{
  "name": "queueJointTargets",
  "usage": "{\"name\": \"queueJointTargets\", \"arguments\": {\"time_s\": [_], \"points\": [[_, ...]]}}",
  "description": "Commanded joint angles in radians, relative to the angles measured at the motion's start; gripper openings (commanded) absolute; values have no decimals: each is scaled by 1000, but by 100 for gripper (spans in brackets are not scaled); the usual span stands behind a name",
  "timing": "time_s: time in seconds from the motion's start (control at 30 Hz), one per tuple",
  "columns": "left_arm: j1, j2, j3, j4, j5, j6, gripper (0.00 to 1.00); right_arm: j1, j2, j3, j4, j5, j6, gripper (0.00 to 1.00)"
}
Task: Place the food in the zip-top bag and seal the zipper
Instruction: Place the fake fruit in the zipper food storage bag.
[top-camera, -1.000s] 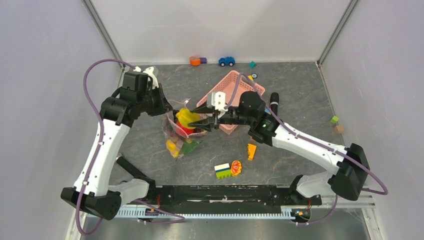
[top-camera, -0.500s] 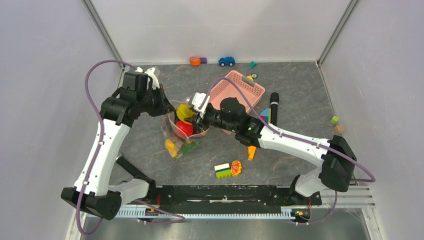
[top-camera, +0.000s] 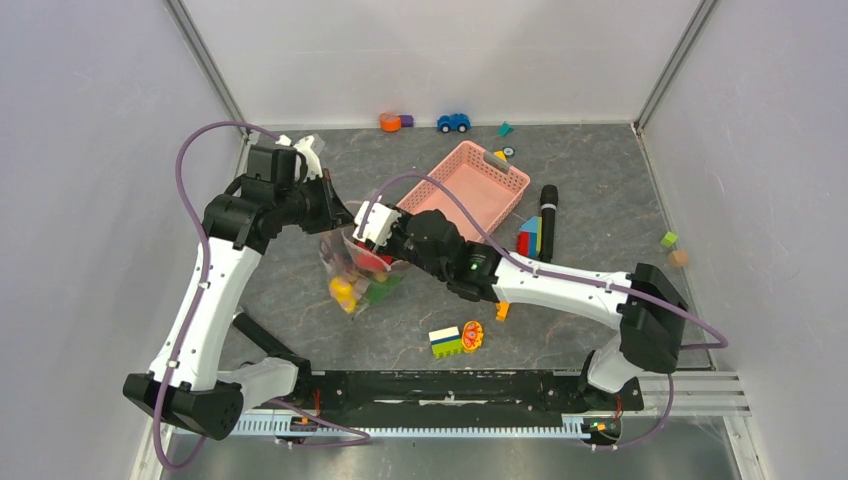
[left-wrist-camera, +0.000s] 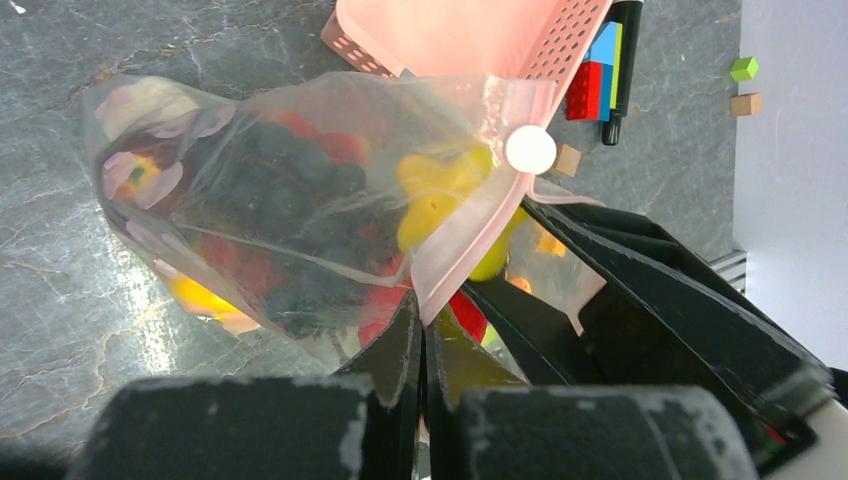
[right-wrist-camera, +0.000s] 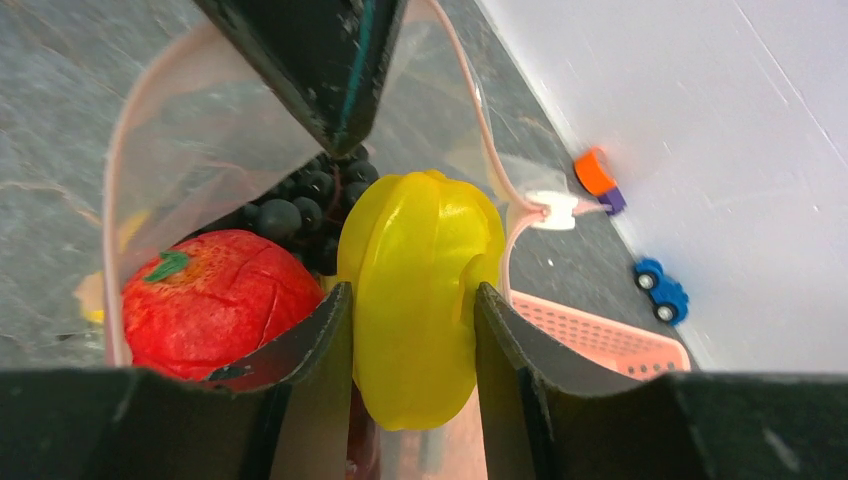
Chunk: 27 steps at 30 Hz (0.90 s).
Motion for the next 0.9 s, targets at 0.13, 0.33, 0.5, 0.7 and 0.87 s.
{"name": "queueJointTargets", "arguments": {"time_s": [0.13, 0.33, 0.5, 0.7, 0.87], "points": [[5, -35, -5, 68, 74, 26, 2, 0, 58, 91, -54, 188, -39, 53], [5, -38, -7, 74, 69, 21, 2, 0, 15, 87, -91, 40, -36, 70], [7, -39, -10, 77, 49, 16, 2, -1, -69, 64, -102, -88, -35, 82], [10, -40, -13, 76, 42, 13, 2, -1, -191, 22, -86, -176, -29, 88], [11, -42, -13, 76, 43, 13, 2, -3, -306, -73, -26, -116, 63, 98]]}}
